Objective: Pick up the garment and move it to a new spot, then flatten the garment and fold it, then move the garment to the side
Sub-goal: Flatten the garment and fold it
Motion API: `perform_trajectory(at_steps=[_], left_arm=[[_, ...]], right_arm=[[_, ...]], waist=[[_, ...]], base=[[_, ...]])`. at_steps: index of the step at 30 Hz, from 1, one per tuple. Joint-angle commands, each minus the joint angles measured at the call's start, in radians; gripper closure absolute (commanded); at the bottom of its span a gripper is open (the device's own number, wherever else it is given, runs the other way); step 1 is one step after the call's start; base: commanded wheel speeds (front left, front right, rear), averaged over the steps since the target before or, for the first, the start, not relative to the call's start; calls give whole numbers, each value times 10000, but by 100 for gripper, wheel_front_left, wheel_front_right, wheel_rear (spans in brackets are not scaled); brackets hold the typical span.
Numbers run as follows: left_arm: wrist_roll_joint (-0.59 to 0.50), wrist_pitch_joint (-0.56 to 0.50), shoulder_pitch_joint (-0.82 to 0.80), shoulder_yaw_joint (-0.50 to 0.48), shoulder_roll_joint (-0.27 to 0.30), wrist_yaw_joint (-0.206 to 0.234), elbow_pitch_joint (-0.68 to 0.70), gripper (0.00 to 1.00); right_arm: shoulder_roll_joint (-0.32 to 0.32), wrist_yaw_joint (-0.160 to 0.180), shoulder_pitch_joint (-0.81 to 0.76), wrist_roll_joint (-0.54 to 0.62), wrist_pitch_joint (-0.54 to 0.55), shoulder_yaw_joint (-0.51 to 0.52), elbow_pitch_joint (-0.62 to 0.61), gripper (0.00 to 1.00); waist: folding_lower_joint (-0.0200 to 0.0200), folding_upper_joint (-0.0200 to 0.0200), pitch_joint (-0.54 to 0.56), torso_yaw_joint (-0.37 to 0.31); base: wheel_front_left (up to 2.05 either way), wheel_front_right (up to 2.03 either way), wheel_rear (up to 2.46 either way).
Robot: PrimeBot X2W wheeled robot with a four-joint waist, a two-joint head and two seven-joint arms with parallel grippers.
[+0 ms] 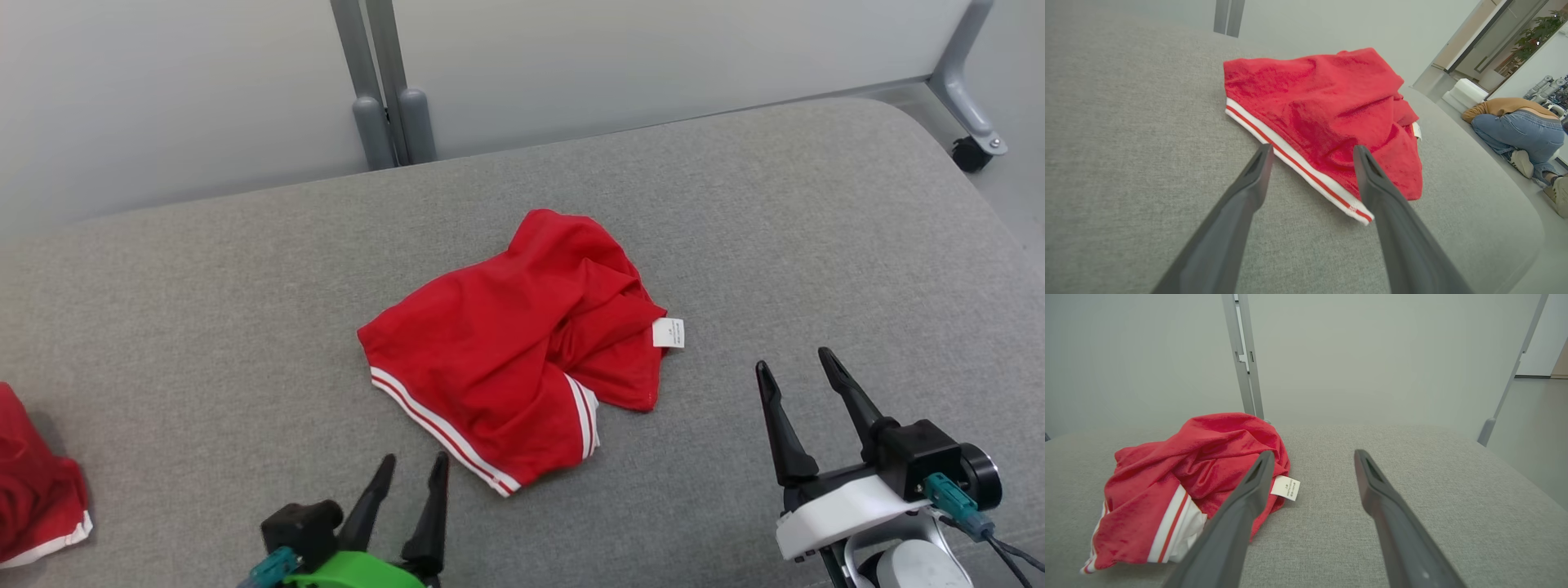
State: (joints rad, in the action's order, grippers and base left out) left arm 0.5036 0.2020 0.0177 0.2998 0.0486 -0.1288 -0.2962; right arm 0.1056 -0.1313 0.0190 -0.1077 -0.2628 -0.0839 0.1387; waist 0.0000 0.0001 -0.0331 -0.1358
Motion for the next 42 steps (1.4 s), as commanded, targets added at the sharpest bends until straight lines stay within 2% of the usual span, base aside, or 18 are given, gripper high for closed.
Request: perform_trajectory(at_steps=[1,7,15,17,18,19,24,28,32,38,42], left_arm=[[359,-215,-340,274,36,-33,-197,0],[2358,-1479,-798,1315,41,43,-1148,0],[4116,-1690,-1390,1566,43,86,-2042,0],[4127,-1688,-1628,1678,40,95,-2415,0],[4183,-1581,-1749,1681,42,77,-2524,14],[4337,-1473,-1869,1691,43,51,-2598,100],[4642,-1062,-2311,1905,112,-20,-2455,100],[4696,-842,-2404,1916,613,-34,-1206,100],[4806,-1338,-2462,1614,1748,-16,1404,100],[5192,-3178,-3243,539,3703,885,5221,100],[6114,-4588,-4136,-641,4939,1434,6711,100]], right_arm=[[-34,10,161,7,-31,-34,-26,0],[-85,10,302,-27,-31,46,-35,0],[-130,10,317,-7,-31,131,-71,0],[-148,10,338,21,-31,121,-73,0],[-155,10,361,20,-31,117,-68,0],[-163,10,385,21,-31,111,-55,0],[-139,10,255,14,-31,239,-48,0],[-110,10,100,39,-31,386,-91,0],[-96,10,26,45,-31,416,-104,0],[-163,10,70,51,-31,178,-76,0],[-205,10,337,-1,-31,-21,-81,0]], waist=[[0,-1,-239,-246],[0,-1,-476,-800],[0,-1,-644,-1175],[0,-1,-663,-1212],[0,-1,-671,-1225],[0,-1,-671,-1237],[0,-1,-557,-1109],[0,-1,-436,-868],[0,-1,-278,-464],[0,-1,-125,-35],[0,-1,-119,-85]], base=[[0,0,0],[0,0,0],[0,0,0],[0,0,0],[0,0,0],[0,0,0],[0,0,0],[0,0,0],[0,0,0],[0,0,0],[0,0,0]])
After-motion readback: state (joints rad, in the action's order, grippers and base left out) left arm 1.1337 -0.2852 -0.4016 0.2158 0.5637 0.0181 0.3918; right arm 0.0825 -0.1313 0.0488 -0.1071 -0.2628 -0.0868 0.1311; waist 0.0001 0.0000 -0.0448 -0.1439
